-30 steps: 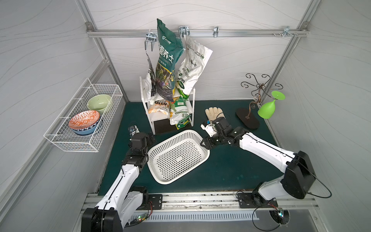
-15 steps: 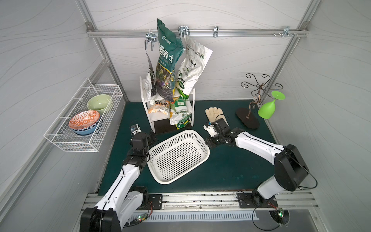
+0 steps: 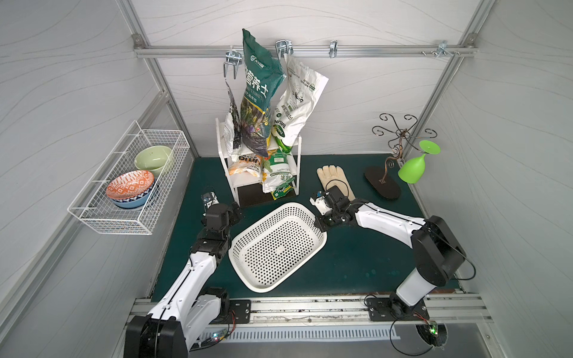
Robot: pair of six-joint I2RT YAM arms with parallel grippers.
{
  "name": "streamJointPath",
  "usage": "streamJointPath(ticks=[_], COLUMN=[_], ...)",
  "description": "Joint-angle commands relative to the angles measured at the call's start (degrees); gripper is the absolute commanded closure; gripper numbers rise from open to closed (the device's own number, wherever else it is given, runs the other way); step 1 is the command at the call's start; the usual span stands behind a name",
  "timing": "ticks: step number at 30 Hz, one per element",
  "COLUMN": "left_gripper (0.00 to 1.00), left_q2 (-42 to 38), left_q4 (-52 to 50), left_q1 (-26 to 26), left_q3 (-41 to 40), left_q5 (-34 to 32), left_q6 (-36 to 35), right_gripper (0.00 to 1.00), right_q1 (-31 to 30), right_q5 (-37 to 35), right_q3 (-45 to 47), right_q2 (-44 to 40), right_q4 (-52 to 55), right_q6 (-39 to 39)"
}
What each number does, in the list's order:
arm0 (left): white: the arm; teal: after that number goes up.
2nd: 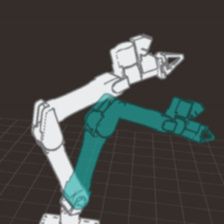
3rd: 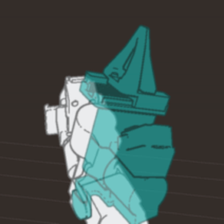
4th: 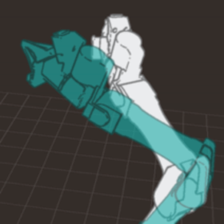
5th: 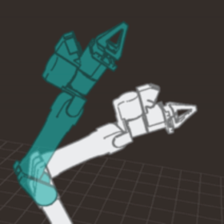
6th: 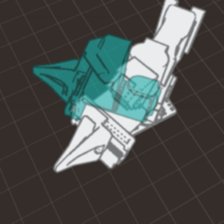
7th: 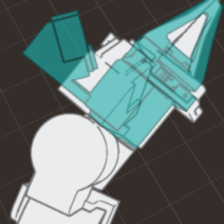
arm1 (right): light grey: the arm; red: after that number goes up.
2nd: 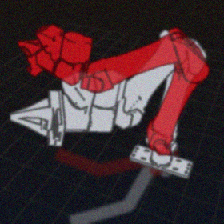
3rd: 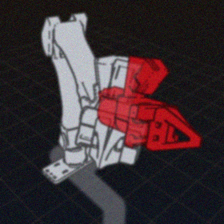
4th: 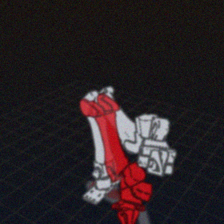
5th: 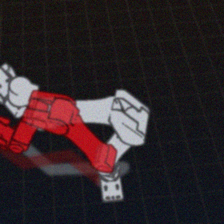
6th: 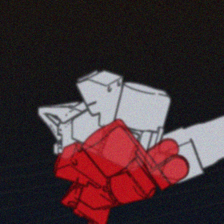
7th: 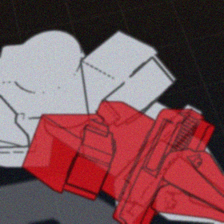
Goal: Take down the fertilizer bag from the shelf
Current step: Move the storage box to the center of the board, then pick up the fertilizer bag from the shelf.
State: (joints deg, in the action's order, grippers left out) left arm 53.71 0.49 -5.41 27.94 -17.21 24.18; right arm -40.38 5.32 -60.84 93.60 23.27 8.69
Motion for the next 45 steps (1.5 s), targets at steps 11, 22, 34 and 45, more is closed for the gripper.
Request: streamJointPath(ticks=[11, 22, 34, 45], left_gripper=[0.01, 0.01, 0.01, 0.01], left_q2=[2.2, 3.1, 4.7, 14.8], left_q4=[5.5, -6.2, -9.9, -17.7], left_q1=[-0.7, -4.6, -8.7, -13.4], left_q3=[0.6, 6.9, 13.3, 24.4], left_q5=[5.6, 6.1, 28.5, 35.4], left_q6=[2.7, 3.6, 8.0, -14.8], right_gripper=[0.91, 0.01, 0.01, 0.01], right_q1=[14.8, 15.3, 17.8, 11.2], right_q5=[-3.6, -1.6, 11.9, 12.5], right_q3=[13.7, 10.4, -7.8, -31.5], right_q2=[-19.1, -17.9, -27.3, -14.4], right_q4=[7.7, 6.0, 4.0, -4.6], right_q6=[8.7, 15.5, 13.8, 11.2])
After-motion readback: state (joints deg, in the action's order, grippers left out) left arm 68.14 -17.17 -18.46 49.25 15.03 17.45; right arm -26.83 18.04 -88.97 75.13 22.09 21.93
